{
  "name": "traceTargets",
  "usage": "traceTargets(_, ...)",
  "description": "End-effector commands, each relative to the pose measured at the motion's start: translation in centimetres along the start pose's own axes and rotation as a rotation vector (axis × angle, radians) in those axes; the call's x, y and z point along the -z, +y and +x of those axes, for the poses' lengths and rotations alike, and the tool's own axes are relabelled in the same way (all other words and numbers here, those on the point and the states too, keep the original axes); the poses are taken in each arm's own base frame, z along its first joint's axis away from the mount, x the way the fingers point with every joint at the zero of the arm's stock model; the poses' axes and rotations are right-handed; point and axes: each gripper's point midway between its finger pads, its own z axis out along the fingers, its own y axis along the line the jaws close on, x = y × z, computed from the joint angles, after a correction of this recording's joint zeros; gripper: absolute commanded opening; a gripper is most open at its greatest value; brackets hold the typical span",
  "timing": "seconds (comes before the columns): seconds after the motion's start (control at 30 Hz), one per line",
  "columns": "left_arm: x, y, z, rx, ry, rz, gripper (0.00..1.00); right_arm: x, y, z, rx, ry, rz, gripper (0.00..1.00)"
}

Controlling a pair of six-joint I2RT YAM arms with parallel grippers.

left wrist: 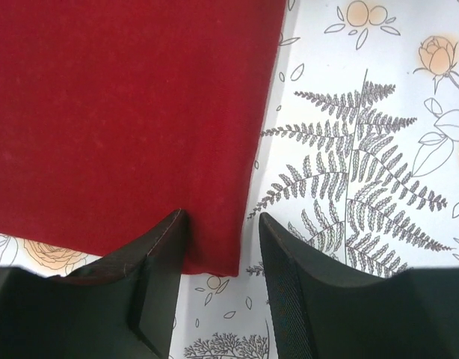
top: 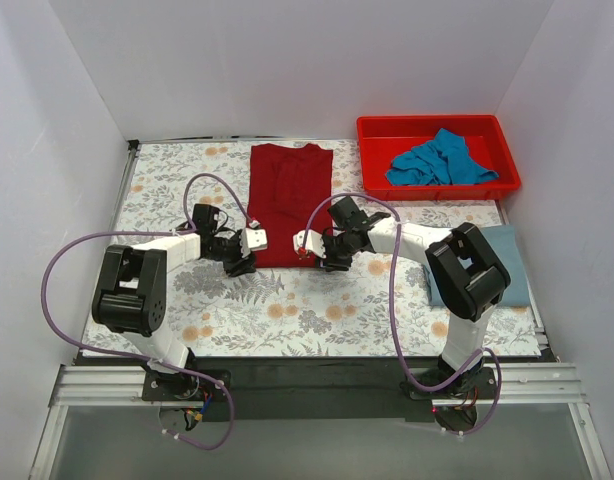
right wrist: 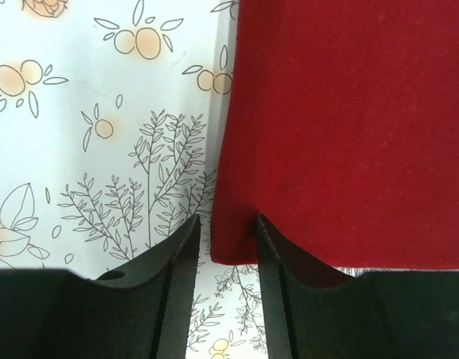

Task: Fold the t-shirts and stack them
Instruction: Fold the tshirt

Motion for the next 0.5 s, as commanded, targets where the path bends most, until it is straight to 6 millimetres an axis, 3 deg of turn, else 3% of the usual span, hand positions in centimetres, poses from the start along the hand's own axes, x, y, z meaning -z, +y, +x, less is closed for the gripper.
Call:
traceTargets(0.0,-0.4,-0.9,1.4,-0.056,0.041,0.016,0.41,0.2,0.5,0.1,0.014,0.008,-0.005,0.43)
traceTargets(0.17,-0.6,-1.6,2.6,-0.050,0.079,0.029,0.36,0.8,0.9,-0.2,0.011,0.003,-0.023,0.47)
traceTargets(0.37,-0.5,-1.2,1.8,-0.029,0.070,0.029,0.26,-0.9,1.5,2.0,-0.014,0.074,-0.054,0.48)
traceTargets(0.4,-0.4,-1.3,1.6,-0.025,0.069,0.032,0.23,-1.0,1.4,2.1,-0.009,0.079,-0.050,0.46)
traceTargets(0.47,-0.2,-1.2,1.3,-0.027,0.062,0.029,0.16,-1.0,1.3,2.7,-0.010,0.098,-0.032,0.27)
